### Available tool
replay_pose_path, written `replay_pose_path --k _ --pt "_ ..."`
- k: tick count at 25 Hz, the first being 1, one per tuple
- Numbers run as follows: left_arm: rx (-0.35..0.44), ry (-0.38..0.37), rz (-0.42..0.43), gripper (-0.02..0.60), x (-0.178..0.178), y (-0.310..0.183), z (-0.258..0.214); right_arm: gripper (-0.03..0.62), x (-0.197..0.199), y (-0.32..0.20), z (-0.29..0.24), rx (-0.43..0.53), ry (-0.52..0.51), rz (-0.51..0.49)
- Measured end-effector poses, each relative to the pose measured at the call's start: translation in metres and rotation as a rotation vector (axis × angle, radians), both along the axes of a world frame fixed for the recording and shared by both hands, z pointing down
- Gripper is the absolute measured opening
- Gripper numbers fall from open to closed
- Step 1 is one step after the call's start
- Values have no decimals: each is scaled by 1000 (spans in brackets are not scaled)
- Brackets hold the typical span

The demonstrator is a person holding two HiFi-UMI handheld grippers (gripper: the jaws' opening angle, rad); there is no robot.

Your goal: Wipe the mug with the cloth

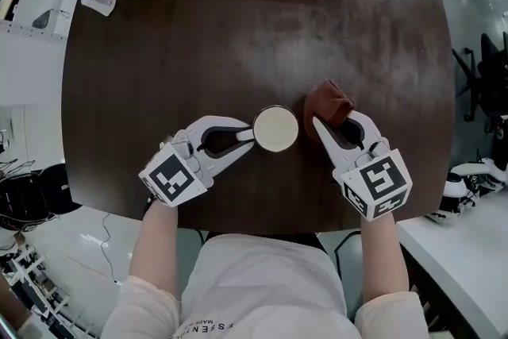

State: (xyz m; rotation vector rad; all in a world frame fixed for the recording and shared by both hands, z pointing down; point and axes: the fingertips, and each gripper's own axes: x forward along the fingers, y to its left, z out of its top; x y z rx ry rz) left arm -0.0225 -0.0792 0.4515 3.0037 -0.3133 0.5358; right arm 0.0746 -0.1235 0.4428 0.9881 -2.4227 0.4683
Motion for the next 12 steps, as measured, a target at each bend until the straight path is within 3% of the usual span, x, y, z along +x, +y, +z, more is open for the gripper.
replay_pose_path --k 7,12 --pt "-24 43 -2 67 -1 1 8 84 1 3 4 -6 0 8" --pt "-54 61 -47 79 -4 2 4 84 6 9 1 -8 3 33"
